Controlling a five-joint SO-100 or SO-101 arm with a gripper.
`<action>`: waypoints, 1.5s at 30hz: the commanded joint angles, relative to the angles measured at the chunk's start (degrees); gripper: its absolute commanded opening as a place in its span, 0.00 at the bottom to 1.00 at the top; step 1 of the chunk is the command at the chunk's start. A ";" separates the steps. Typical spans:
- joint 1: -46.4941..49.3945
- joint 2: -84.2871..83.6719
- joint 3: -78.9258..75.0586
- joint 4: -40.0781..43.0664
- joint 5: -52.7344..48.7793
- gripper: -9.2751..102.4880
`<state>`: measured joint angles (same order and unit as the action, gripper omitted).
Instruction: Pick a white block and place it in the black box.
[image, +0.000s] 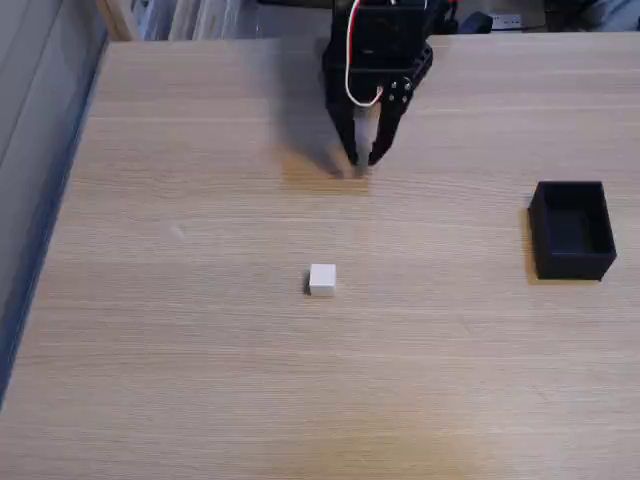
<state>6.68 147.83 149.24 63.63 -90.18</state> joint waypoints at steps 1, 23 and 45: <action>2.02 -6.94 -4.48 -3.69 1.05 0.25; 10.72 -41.84 -25.05 -18.81 -2.55 0.31; 9.49 -57.39 -42.19 -18.02 0.18 0.29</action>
<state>16.17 90.44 109.34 45.35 -90.00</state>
